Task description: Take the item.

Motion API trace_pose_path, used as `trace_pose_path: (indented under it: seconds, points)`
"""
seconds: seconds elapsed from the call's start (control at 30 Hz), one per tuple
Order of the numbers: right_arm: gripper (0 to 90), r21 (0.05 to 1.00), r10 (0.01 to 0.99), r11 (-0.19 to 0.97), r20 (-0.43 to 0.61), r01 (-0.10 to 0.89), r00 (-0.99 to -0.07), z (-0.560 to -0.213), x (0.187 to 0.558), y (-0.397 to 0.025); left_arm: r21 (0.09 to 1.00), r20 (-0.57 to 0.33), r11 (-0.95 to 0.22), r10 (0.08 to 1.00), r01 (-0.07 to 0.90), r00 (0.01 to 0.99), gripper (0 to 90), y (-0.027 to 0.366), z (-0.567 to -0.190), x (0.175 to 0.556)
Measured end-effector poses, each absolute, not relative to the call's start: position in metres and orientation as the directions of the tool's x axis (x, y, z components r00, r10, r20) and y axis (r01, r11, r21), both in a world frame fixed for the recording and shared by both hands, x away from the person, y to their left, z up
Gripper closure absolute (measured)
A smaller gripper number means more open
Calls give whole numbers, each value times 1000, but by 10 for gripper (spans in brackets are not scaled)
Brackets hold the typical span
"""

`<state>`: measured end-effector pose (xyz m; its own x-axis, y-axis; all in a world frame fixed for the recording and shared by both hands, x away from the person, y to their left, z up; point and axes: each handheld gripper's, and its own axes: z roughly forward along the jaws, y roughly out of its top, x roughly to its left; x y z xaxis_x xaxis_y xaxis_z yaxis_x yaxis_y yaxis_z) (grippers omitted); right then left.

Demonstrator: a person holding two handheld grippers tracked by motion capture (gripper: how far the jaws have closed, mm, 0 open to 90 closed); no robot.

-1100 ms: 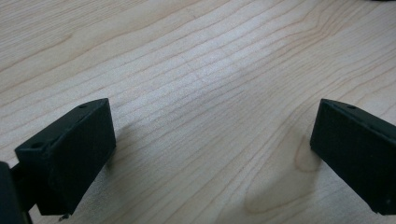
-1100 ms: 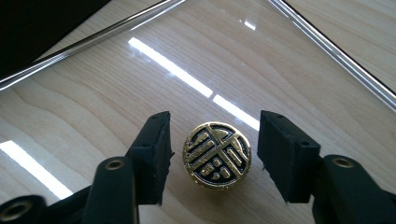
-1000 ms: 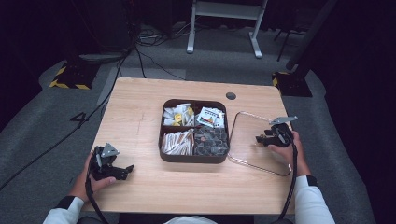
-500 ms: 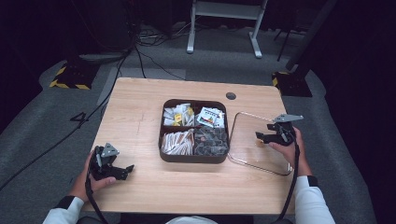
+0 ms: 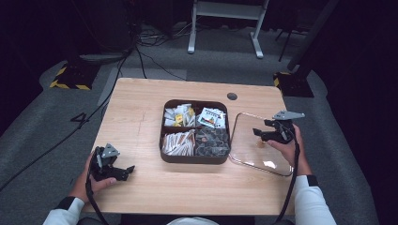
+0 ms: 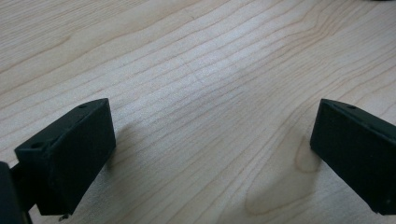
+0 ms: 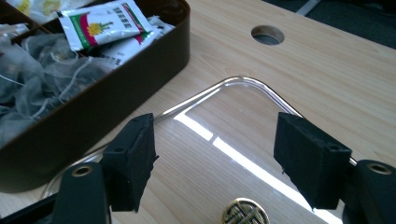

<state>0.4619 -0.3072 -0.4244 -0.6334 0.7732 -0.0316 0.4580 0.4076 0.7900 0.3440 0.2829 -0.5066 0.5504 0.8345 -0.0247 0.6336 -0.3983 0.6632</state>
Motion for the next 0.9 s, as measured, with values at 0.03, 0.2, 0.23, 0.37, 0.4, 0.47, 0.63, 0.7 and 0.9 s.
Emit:
trace_pose_path:
  seconds: [0.03, 0.2, 0.23, 0.37, 0.4, 0.47, 0.63, 0.7, 0.9]
  points:
    - [309, 790, 773, 408, -32, 458, -633, -424, 462, -307, 663, -24, -399, 835, 634, 550, 4, 283, -507, 344]
    - [337, 804, 756, 414, -43, 427, -653, -414, 463, -293, 663, -21, -404, 831, 630, 556, 3, 283, -506, 345]
    - [336, 806, 752, 415, -44, 421, -657, -413, 464, -290, 664, -22, -403, 832, 630, 555, 3, 283, -507, 345]
    - [337, 805, 726, 439, -56, 399, -686, -407, 470, -268, 664, -22, -403, 831, 630, 555, 3, 283, -507, 345]
    - [337, 805, 726, 439, -56, 399, -686, -407, 470, -268, 664, -21, -403, 832, 630, 555, 3, 283, -507, 345]
    - [337, 802, 712, 452, -60, 390, -700, -405, 472, -257, 663, -22, -403, 832, 631, 554, 3, 283, -507, 345]
    - [340, 804, 675, 466, -53, 369, -736, -403, 479, -230, 663, -22, -402, 833, 631, 553, 2, 283, -507, 345]
    - [340, 801, 665, 473, -52, 367, -745, -402, 482, -220, 662, -25, -402, 831, 633, 555, 3, 283, -506, 345]
    - [338, 793, 655, 477, -33, 380, -755, -406, 494, -192, 662, -25, -403, 831, 633, 555, 3, 283, -506, 345]
